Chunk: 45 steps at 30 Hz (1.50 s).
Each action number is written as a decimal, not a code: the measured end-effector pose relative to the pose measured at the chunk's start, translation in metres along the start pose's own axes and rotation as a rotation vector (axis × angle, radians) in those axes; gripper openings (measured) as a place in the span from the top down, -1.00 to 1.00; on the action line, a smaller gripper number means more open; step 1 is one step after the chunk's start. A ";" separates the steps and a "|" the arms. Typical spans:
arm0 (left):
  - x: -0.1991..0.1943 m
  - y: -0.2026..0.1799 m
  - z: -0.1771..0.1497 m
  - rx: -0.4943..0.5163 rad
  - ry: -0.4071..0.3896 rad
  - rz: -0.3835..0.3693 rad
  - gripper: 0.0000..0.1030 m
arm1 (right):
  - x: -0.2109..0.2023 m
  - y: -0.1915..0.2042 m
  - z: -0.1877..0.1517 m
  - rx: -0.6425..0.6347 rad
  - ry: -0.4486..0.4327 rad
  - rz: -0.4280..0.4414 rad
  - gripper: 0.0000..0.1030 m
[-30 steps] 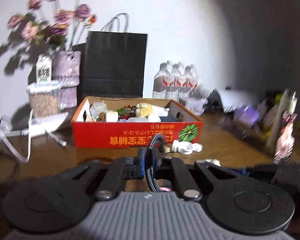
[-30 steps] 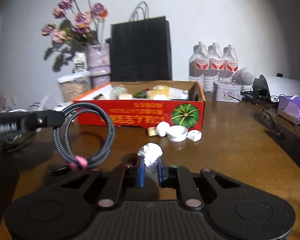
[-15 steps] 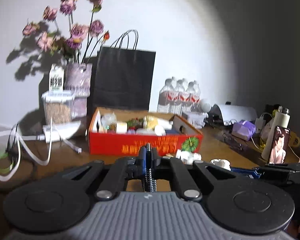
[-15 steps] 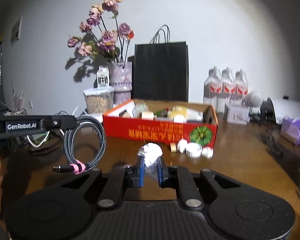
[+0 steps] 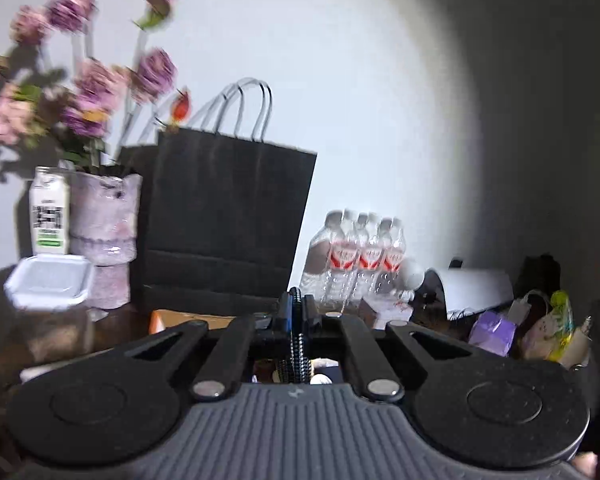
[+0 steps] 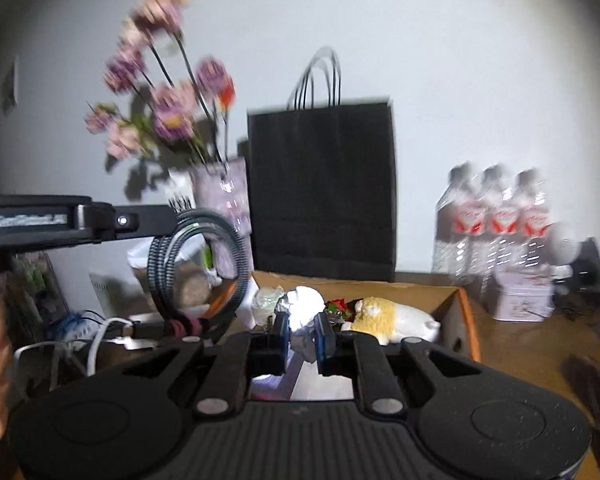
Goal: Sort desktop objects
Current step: 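Carry the cable and tissue into the box and open both tools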
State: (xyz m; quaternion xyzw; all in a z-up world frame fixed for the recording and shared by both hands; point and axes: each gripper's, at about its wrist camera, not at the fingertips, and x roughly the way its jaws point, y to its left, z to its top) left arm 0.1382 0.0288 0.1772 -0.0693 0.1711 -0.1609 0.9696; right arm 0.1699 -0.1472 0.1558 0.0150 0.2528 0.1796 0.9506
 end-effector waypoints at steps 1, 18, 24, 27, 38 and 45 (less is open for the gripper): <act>0.015 0.003 0.001 0.000 0.020 0.002 0.90 | 0.021 -0.003 0.007 0.003 0.035 -0.001 0.76; 0.160 0.083 -0.044 0.150 0.426 0.155 -0.13 | 0.180 -0.030 0.008 0.096 0.348 -0.015 0.16; 0.140 0.080 -0.022 0.133 0.407 0.204 -0.74 | 0.135 -0.026 0.039 0.003 0.244 -0.136 -0.27; 0.122 0.069 -0.016 0.135 0.376 0.247 -1.00 | 0.103 -0.029 0.045 0.003 0.204 -0.151 -0.47; 0.017 0.018 -0.077 0.052 0.282 0.269 -1.00 | -0.017 -0.012 -0.061 -0.086 0.088 -0.223 -0.68; -0.057 -0.019 -0.176 -0.022 0.293 0.213 -1.00 | -0.083 -0.002 -0.166 -0.085 0.114 -0.204 -0.68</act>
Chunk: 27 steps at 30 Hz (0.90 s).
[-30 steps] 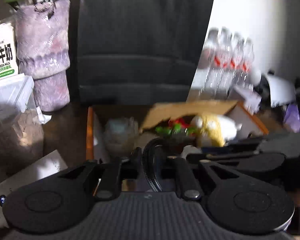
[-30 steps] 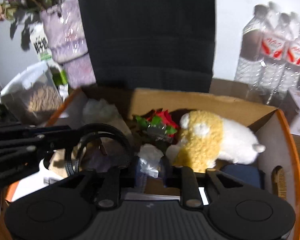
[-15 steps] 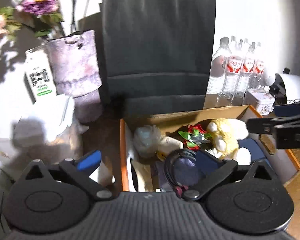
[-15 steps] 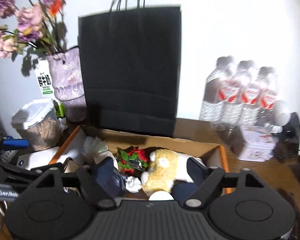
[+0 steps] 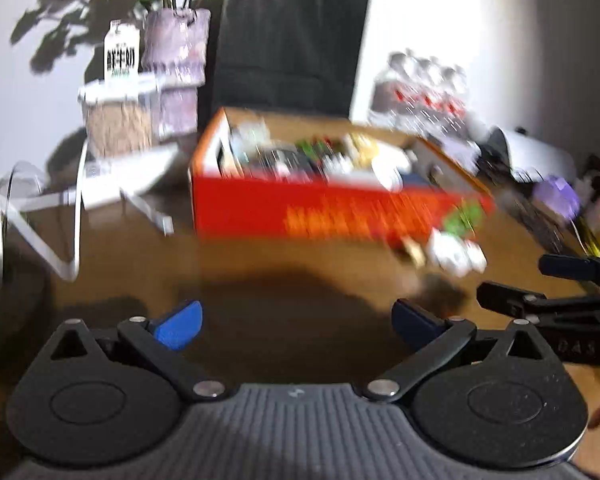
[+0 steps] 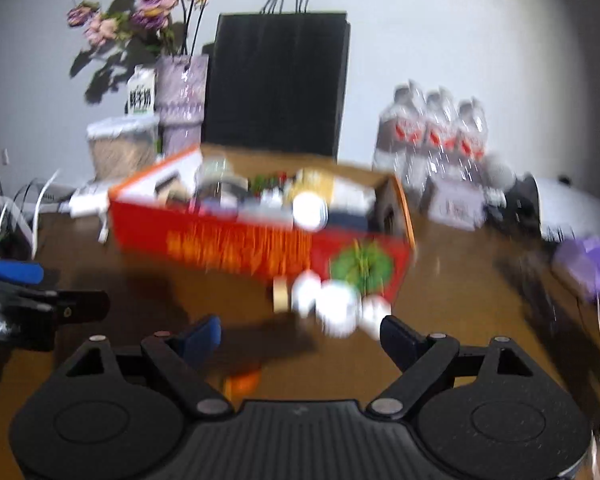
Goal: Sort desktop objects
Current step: 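Carry the cable and tissue into the box and open both tools, then grasp the small orange item with the left tool while the right tool grasps a white cap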
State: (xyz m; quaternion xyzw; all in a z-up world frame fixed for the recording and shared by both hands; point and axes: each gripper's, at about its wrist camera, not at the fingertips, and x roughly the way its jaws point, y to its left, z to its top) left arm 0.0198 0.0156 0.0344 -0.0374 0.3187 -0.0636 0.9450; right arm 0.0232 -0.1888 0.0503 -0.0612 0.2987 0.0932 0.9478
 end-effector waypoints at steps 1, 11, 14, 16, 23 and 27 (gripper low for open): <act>-0.007 -0.003 -0.013 0.006 -0.007 -0.003 -1.00 | -0.008 -0.001 -0.012 0.004 0.003 0.000 -0.68; -0.040 -0.037 -0.060 0.060 -0.046 -0.064 -1.00 | -0.051 -0.025 -0.061 0.106 -0.039 0.007 -0.66; -0.019 -0.055 -0.045 0.116 -0.043 -0.122 -0.94 | -0.039 -0.036 -0.048 0.098 -0.045 -0.035 -0.57; 0.000 -0.067 -0.032 0.161 -0.036 -0.157 -0.63 | -0.031 -0.044 -0.041 0.100 -0.043 -0.044 -0.49; 0.054 -0.096 -0.010 0.215 0.025 -0.236 -0.30 | 0.014 -0.073 -0.010 0.109 -0.025 -0.031 -0.42; 0.072 -0.102 -0.005 0.224 0.058 -0.250 0.59 | 0.064 -0.081 0.011 0.085 0.044 -0.055 -0.27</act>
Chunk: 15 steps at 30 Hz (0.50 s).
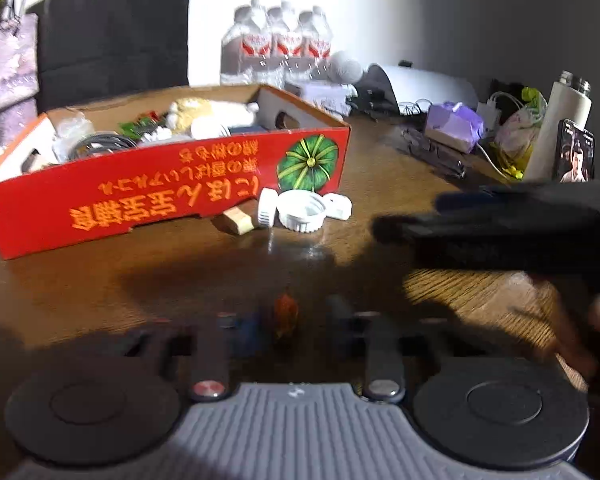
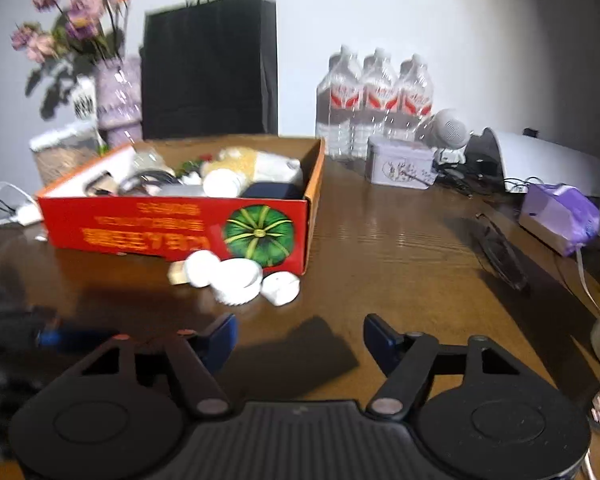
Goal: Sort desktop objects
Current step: 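Grasp the small orange item with the left tool while the right tool grasps a white cap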
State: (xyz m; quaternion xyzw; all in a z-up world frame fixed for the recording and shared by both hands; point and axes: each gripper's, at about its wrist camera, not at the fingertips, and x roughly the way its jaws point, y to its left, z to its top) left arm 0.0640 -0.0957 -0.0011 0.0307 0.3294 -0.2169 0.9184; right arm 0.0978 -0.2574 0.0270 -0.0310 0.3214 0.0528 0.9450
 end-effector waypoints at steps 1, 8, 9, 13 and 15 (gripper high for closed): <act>0.000 0.002 -0.001 -0.007 -0.002 -0.003 0.64 | 0.012 0.000 0.004 -0.011 0.026 -0.001 -0.23; -0.008 0.036 -0.001 -0.141 -0.026 0.000 0.69 | 0.043 0.004 0.016 -0.055 0.027 0.053 0.07; -0.010 0.040 -0.001 -0.155 -0.033 0.014 0.69 | 0.044 0.003 0.015 -0.050 0.023 0.070 0.15; -0.017 0.051 0.002 -0.201 -0.059 0.044 0.69 | 0.039 0.008 0.012 -0.070 0.011 0.105 0.55; -0.019 0.052 0.003 -0.209 -0.065 0.041 0.69 | 0.037 0.011 0.011 -0.073 0.005 0.096 0.55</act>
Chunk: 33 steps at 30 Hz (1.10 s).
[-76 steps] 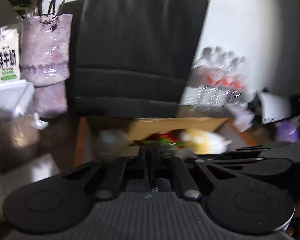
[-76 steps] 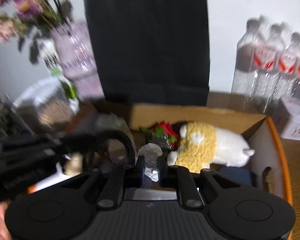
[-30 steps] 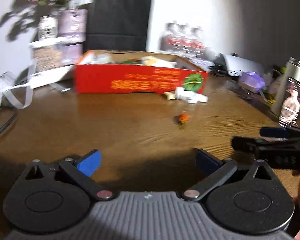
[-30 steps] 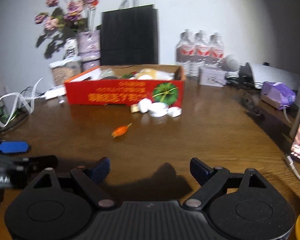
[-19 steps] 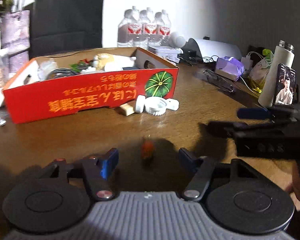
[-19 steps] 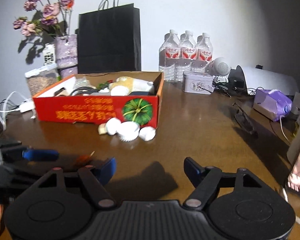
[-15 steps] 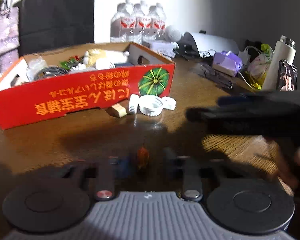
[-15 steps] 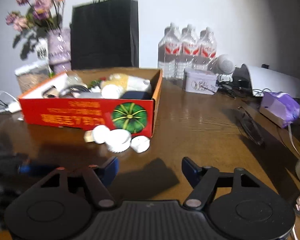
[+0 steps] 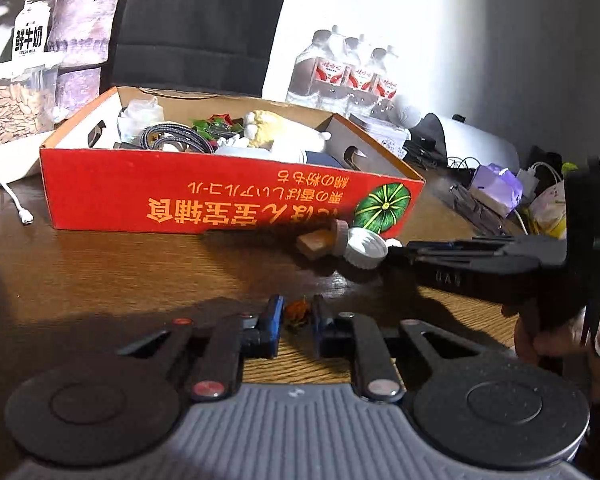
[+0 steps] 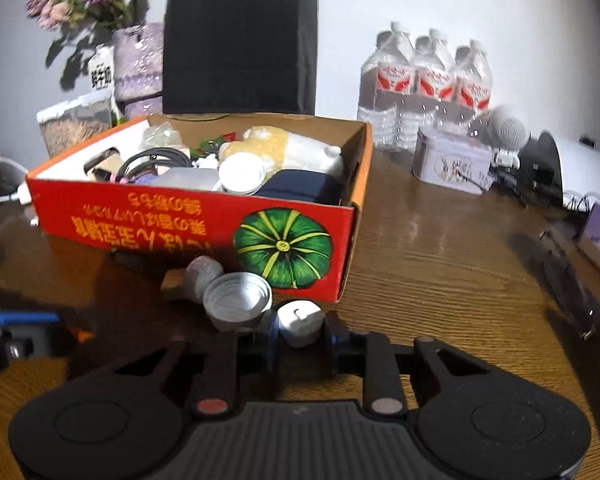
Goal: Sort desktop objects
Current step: 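Grasp the small orange item with the left tool while the right tool grasps a white cap, then carry the orange item and white cap into the box and open both tools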
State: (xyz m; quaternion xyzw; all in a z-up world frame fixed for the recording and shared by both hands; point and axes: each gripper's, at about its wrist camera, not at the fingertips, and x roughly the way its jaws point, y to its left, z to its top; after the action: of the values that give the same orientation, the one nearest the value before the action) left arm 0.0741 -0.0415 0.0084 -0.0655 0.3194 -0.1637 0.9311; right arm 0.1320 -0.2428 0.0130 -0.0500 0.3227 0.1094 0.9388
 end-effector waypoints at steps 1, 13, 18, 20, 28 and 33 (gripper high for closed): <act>-0.001 0.000 0.001 0.005 -0.005 0.002 0.69 | -0.002 0.001 -0.002 0.009 0.000 -0.002 0.55; -0.042 0.003 -0.027 -0.022 -0.046 0.039 0.70 | -0.101 0.056 -0.072 0.020 0.000 0.028 0.56; -0.083 0.010 -0.054 -0.066 -0.043 0.050 0.70 | -0.137 0.093 -0.092 -0.053 -0.039 0.091 0.56; -0.100 0.010 -0.061 -0.060 -0.052 0.065 0.70 | -0.149 0.103 -0.095 -0.060 -0.062 0.107 0.56; -0.134 0.009 -0.062 -0.029 -0.106 0.083 0.70 | -0.180 0.099 -0.080 -0.021 -0.161 0.098 0.56; -0.128 0.015 -0.034 0.000 -0.152 0.092 0.70 | -0.176 0.083 -0.049 0.019 -0.227 0.088 0.56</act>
State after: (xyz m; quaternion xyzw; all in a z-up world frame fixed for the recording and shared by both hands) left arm -0.0383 0.0165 0.0518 -0.0628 0.2503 -0.1154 0.9592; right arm -0.0521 -0.2005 0.0810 -0.0140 0.2172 0.1525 0.9640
